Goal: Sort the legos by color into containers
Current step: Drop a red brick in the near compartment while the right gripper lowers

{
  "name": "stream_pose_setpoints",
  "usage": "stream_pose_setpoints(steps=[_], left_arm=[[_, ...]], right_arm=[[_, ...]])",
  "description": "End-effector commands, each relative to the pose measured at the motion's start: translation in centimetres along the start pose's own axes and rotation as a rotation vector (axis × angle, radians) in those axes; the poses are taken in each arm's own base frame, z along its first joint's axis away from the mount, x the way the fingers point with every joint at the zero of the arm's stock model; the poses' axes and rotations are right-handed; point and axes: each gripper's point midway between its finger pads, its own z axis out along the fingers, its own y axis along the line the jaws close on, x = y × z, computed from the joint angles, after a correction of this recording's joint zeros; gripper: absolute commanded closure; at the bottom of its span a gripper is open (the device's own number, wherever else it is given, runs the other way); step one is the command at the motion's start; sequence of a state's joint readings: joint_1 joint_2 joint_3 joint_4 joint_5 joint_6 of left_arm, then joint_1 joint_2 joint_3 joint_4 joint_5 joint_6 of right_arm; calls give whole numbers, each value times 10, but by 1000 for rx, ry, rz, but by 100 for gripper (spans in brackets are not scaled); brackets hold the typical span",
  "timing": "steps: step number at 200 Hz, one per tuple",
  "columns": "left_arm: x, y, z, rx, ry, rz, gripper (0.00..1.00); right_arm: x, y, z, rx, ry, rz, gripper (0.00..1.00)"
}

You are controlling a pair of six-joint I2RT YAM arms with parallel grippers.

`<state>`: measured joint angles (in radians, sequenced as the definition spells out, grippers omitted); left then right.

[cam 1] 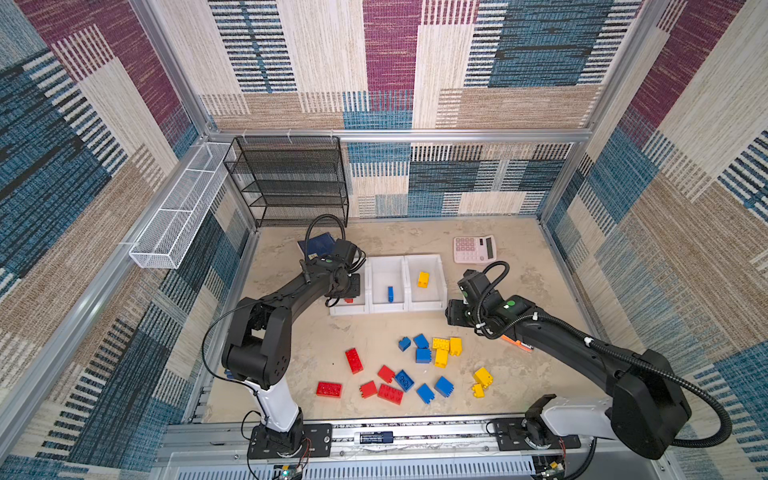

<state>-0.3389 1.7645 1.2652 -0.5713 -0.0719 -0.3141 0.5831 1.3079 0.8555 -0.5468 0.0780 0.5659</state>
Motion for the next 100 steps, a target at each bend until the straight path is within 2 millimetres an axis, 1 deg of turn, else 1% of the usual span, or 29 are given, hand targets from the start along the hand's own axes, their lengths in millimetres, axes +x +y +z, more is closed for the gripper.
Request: stream_pose_setpoints(steps=[1,22,46,63,100], left_arm=[[-7,-2,-8,16,-29,17,57],[-9,-2,-17,25,-55,5,54],[-4,-1,-26,36,-67,0,53],[4,-1,-33,52,-73,-9,53],[25,7,-50,69,-108,-37,53]], right_arm=[[3,5,-1,-15,16,-42,39],[7,10,0,-22,31,-65,39],[18,11,3,-4,69,-89,39],[31,5,6,29,107,-87,40],[65,-15,10,90,179,-48,42]])
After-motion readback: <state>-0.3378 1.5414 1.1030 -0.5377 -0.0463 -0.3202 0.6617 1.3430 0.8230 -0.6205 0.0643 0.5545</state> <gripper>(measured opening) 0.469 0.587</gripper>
